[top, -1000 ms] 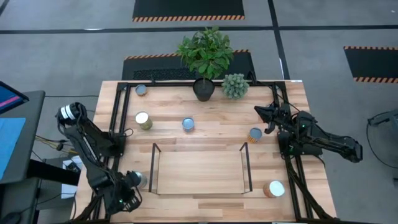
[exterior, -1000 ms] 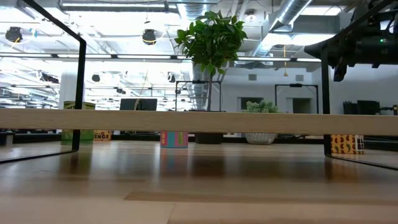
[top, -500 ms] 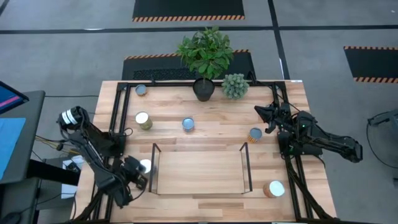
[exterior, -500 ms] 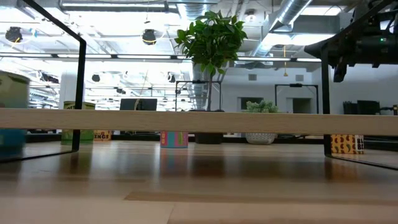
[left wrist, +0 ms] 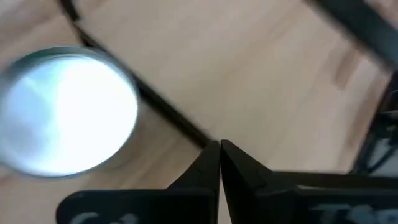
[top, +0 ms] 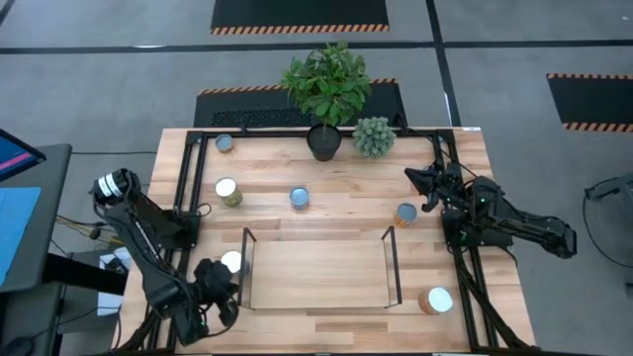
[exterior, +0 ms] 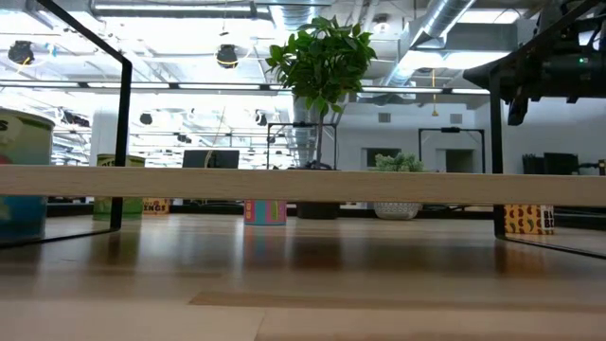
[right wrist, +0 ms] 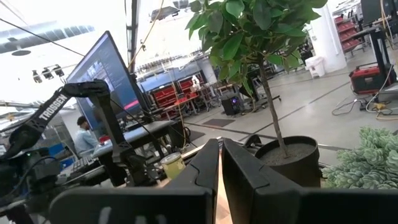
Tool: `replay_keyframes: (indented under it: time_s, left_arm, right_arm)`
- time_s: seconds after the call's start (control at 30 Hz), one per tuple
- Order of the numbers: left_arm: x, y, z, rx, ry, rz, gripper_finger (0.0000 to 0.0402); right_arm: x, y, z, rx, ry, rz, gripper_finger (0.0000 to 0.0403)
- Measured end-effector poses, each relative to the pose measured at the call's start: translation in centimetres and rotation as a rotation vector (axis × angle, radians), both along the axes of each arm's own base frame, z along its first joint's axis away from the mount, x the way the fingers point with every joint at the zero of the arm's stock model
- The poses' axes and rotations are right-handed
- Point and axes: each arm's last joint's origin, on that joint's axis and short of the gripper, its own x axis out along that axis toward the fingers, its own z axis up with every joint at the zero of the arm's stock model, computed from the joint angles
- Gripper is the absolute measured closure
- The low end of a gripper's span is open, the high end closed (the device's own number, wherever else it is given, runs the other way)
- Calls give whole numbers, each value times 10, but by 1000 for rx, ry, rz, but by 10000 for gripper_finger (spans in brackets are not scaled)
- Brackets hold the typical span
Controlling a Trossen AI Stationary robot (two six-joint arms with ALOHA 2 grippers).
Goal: Pick and place cans onto a shelf
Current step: Move the blue tomato can to the top left of the table
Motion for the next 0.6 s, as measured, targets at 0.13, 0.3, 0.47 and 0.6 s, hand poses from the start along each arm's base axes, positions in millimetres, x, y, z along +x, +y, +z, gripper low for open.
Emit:
replay_keyframes:
  time_s: [0.13,0.3,0.47,0.6]
  left_arm:
    - [-12,4,-2,97,93,-54,401]
    - [-16,4,-2,221,134,-218,401]
    - [-12,0,-7,334,149,-376,401]
    - [-12,0,-14,435,200,-431,401]
  right_arm:
    - [0,0,0,0,0,0,356]
    - [0,0,0,3,-1,2,356]
    - [0,0,0,39,-18,12,356]
    - [0,0,0,43,-20,14,356]
